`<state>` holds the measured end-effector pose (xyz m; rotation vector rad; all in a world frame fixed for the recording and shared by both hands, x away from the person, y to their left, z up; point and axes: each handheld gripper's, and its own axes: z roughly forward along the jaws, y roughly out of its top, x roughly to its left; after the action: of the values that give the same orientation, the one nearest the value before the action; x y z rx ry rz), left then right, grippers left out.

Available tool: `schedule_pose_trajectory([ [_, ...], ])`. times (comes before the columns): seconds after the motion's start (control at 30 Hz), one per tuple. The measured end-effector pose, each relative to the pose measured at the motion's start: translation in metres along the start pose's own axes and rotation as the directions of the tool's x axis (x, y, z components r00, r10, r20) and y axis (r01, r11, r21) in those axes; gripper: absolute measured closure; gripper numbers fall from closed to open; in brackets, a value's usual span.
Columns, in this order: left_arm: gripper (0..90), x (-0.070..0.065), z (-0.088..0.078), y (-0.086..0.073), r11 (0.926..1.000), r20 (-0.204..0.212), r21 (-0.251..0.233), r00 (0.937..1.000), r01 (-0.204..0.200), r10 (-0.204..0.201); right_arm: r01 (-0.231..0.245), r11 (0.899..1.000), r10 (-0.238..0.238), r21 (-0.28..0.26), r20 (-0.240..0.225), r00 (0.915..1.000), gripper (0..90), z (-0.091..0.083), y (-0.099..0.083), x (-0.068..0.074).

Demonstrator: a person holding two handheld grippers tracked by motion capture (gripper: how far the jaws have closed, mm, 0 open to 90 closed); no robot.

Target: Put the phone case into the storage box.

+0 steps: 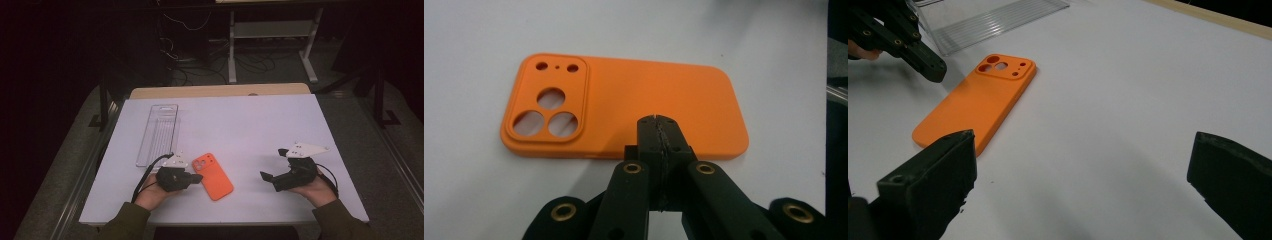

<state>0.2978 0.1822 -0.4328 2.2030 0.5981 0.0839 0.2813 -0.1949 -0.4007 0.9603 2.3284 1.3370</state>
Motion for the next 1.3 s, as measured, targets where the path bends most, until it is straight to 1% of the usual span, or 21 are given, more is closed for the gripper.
schedule_pose_trajectory([
  [0.03, 89.8, 0.000, 0.001, 0.000, 1.0000, 0.003, 0.002, 1.0000, 0.004, -0.004, 0.000, 1.000, 0.000, 0.000, 0.000, 1.0000, 0.0, 0.000, 0.000, 0.000],
  [0.1, 89.8, 0.000, 0.003, -0.002, 0.9998, 0.001, 0.017, 1.0000, 0.000, 0.000, 0.001, 1.000, -0.001, 0.000, -0.001, 1.0000, 0.0, 0.000, 0.000, 0.000],
  [0.27, 89.8, 0.000, 0.007, -0.003, 0.9996, 0.001, 0.030, 1.0000, -0.001, 0.001, -0.002, 1.000, 0.002, 0.004, -0.003, 1.0000, 0.0, 0.000, 0.000, 0.001],
  [0.37, 89.8, 0.001, 0.010, -0.004, 0.9988, 0.006, 0.048, 1.0000, -0.006, 0.006, -0.003, 1.000, 0.003, 0.005, -0.004, 1.0000, 0.0, 0.001, 0.000, 0.001],
  [0.4, 89.8, 0.001, 0.011, -0.004, 0.9987, 0.007, 0.050, 0.9999, -0.010, 0.010, -0.003, 1.000, 0.003, 0.004, -0.004, 1.0000, 0.0, 0.001, 0.000, 0.001],
  [0.43, 89.8, 0.000, 0.012, -0.004, 0.9989, 0.013, 0.047, 0.9999, -0.003, 0.002, -0.004, 1.000, 0.004, 0.004, -0.005, 1.0000, 0.0, 0.001, 0.000, 0.001],
  [0.57, 89.8, 0.001, 0.013, -0.004, 0.9990, 0.012, 0.044, 0.9999, 0.006, -0.006, -0.003, 1.000, 0.003, 0.003, -0.003, 1.0000, 0.0, 0.001, 0.000, 0.001],
  [0.63, 89.8, 0.001, 0.013, -0.003, 0.9989, 0.012, 0.046, 0.9999, -0.007, 0.007, -0.003, 1.000, 0.003, 0.004, -0.003, 1.0000, 0.0, 0.001, 0.000, 0.001],
  [0.67, 89.9, 0.000, 0.015, -0.002, 0.9991, 0.011, 0.043, 0.9999, -0.001, 0.000, -0.003, 1.000, 0.003, 0.003, -0.003, 1.0000, 0.0, 0.001, 0.000, 0.001],
  [0.7, 89.8, 0.000, 0.016, -0.002, 0.9989, 0.009, 0.045, 0.9999, -0.011, 0.010, -0.001, 1.000, 0.001, 0.003, -0.004, 1.0000, 0.0, 0.001, 0.000, 0.001],
  [0.73, 89.9, -0.001, 0.016, 0.000, 0.9987, 0.012, 0.050, 0.9999, -0.009, 0.009, -0.003, 1.000, 0.003, 0.002, -0.003, 1.0000, 0.0, 0.001, 0.000, 0.001],
  [0.8, 89.9, -0.002, 0.019, 0.001, 0.9991, 0.007, 0.040, 0.9999, -0.011, 0.011, -0.003, 1.000, 0.003, 0.002, -0.003, 1.0000, 0.0, 0.001, 0.000, 0.001],
  [0.87, 89.9, -0.003, 0.021, 0.003, 0.9987, 0.008, 0.050, 0.9999, -0.014, 0.013, -0.001, 1.000, 0.001, 0.001, -0.003, 1.0000, 0.0, 0.000, 0.000, 0.000],
  [0.9, 89.9, -0.004, 0.023, 0.004, 0.9990, 0.006, 0.043, 0.9999, -0.014, 0.014, -0.002, 1.000, 0.002, 0.001, -0.004, 1.0000, 0.0, 0.000, 0.000, 0.000],
  [0.93, 89.9, -0.005, 0.025, 0.005, 0.9991, 0.006, 0.043, 1.0000, -0.006, 0.006, -0.002, 1.000, 0.002, 0.002, -0.004, 1.0000, 0.0, 0.000, 0.000, 0.000],
  [1.03, 89.9, -0.006, 0.029, 0.010, 0.9983, 0.008, 0.056, 0.9999, -0.014, 0.013, -0.003, 1.000, 0.003, 0.002, -0.003, 1.0000, 0.0, 0.000, 0.000, 0.000],
  [1.07, 89.9, -0.007, 0.031, 0.011, 0.9989, 0.010, 0.046, 0.9999, -0.010, 0.010, -0.003, 1.000, 0.003, 0.001, -0.002, 1.0000, 0.0, 0.000, 0.000, 0.000],
  [1.17, 89.9, -0.008, 0.037, 0.016, 0.9987, 0.010, 0.050, 0.9999, -0.008, 0.008, -0.003, 1.000, 0.003, 0.000, -0.003, 1.0000, 0.0, 0.000, 0.001, 0.000],
  [1.2, 89.9, -0.009, 0.040, 0.017, 0.9991, 0.011, 0.043, 0.9999, -0.003, 0.003, -0.005, 1.000, 0.005, 0.001, -0.004, 1.0000, 0.0, 0.000, 0.001, 0.000],
  [1.3, 89.9, -0.011, 0.047, 0.022, 0.9991, 0.019, 0.041, 0.9998, -0.009, 0.008, -0.006, 1.000, 0.006, 0.000, -0.004, 1.0000, 0.0, 0.000, 0.001, -0.001],
])
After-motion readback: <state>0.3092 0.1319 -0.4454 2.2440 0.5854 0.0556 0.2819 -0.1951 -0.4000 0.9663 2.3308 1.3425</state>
